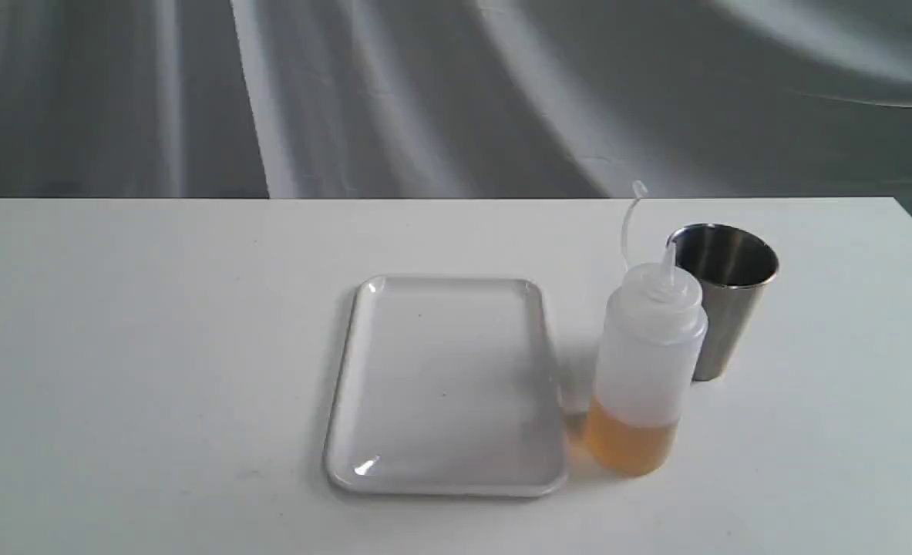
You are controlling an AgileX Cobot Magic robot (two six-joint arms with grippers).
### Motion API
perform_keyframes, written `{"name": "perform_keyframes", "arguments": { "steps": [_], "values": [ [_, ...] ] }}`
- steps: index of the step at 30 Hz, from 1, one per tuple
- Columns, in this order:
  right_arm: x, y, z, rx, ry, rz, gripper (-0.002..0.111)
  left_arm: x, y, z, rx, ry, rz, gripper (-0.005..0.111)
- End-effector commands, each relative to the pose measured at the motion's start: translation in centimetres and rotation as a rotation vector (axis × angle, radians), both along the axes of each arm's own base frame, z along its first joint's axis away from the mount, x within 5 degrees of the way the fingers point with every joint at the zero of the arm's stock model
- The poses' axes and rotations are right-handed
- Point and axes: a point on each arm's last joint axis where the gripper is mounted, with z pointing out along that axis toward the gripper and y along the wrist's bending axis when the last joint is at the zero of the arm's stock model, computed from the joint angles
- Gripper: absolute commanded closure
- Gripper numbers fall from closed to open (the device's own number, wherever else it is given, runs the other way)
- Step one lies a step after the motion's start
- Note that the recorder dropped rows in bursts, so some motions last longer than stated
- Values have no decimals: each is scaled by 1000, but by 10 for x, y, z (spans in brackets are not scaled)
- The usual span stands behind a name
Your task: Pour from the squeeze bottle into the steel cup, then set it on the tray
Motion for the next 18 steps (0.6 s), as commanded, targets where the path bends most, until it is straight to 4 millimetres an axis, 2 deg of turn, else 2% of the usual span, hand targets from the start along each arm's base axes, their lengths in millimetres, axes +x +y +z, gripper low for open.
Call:
{"name": "perform_keyframes", "arguments": {
  "steps": [1,6,12,18],
  "values": [
    [11,4,23,-25,16,-1,108,0,0,-1,-6,-5,-5,107],
    [36,12,53,-117,29,-8,108,0,0,-1,-4,-5,-6,107],
    [78,28,71,-199,59,-8,108,0,0,-1,-4,-5,-6,107],
    [119,48,69,-179,158,-13,108,0,0,-1,-6,-5,-5,107]
  ]
}}
